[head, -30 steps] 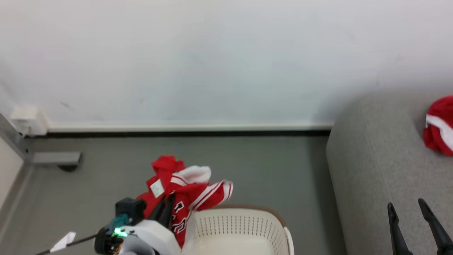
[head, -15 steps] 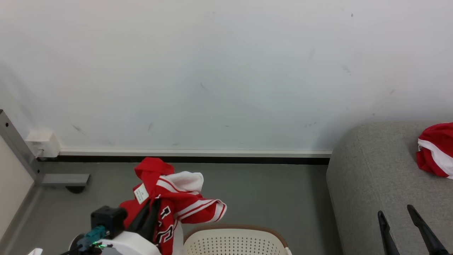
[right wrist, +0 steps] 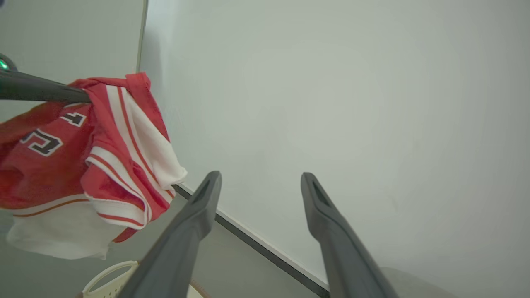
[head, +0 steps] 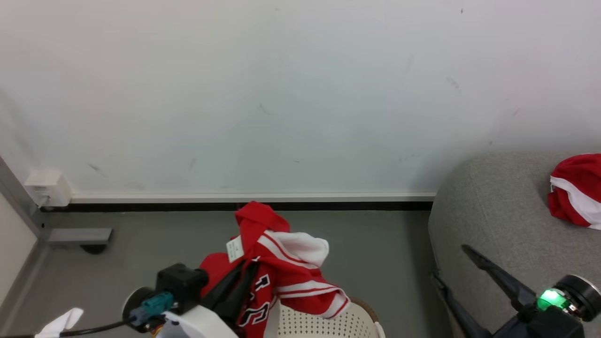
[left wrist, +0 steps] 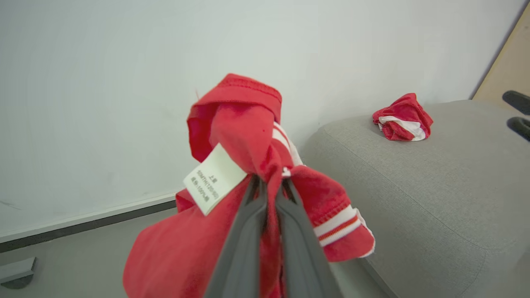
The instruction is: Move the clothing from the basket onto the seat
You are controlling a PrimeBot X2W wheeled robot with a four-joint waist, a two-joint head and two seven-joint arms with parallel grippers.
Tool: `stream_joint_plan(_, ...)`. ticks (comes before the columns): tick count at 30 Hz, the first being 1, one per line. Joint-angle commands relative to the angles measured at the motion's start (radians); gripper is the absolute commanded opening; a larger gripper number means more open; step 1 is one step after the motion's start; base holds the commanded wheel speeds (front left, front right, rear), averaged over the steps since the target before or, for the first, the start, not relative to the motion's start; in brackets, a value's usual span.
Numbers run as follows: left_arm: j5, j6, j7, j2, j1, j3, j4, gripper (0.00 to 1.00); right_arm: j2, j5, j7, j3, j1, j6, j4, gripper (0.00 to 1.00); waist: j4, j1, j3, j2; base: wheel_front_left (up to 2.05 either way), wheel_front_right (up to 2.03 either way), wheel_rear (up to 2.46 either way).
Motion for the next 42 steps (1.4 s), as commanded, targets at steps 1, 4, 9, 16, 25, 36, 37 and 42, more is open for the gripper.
stream_joint_plan(1,0.015,-0.007,0.004,-0.004,-0.019,-0.006,-0.009,0.0,-0.017,0.009,0.007,0.024,-0.024,0.0,-0.012,1.0,-0.003,0.0,0.001,-0.0001,0.0,0.0,0.0)
stream_joint_plan(4,0.024,-0.038,0.019,-0.018,-0.05,-0.045,-0.024,0.0,-0.064,0.045,0.039,0.14,-0.094,0.0,-0.055,1.0,-0.006,0.0,0.002,-0.0001,0.0,0.0,0.0)
stream_joint_plan(9,0.051,-0.107,0.041,-0.043,-0.108,-0.133,-0.038,0.0,-0.133,0.109,0.089,0.309,-0.201,0.0,-0.098,1.0,-0.003,0.0,0.001,-0.0001,0.0,0.0,0.0)
stream_joint_plan(16,0.071,-0.2,0.047,-0.081,-0.175,-0.264,-0.05,0.0,-0.207,0.169,0.154,0.469,-0.302,0.0,-0.102,1.0,0.004,0.0,0.006,-0.0001,0.0,0.0,0.0)
stream_joint_plan(25,-0.001,-0.234,0.016,-0.077,-0.233,-0.365,-0.081,0.0,-0.222,0.251,0.186,0.585,-0.341,0.0,-0.081,1.0,-0.008,0.0,0.019,-0.0001,0.0,0.0,0.0)
stream_joint_plan(36,-0.045,-0.226,-0.032,-0.063,-0.258,-0.385,-0.038,0.0,-0.208,0.31,0.109,0.581,-0.351,0.0,-0.04,0.0,-0.033,0.0,0.022,-0.0001,0.0,0.0,0.0)
stream_joint_plan(37,-0.038,-0.221,-0.039,-0.064,-0.259,-0.381,-0.035,0.07,-0.211,0.314,0.106,0.575,-0.344,0.0,-0.036,0.0,-0.036,0.0,0.024,-0.0001,0.0,0.0,0.0)
stream_joint_plan(42,-0.014,-0.206,-0.071,-0.067,-0.257,-0.376,-0.015,1.0,-0.216,0.315,0.09,0.538,-0.323,0.0,-0.024,0.0,-0.067,0.0,0.034,-0.0001,0.0,0.0,0.0)
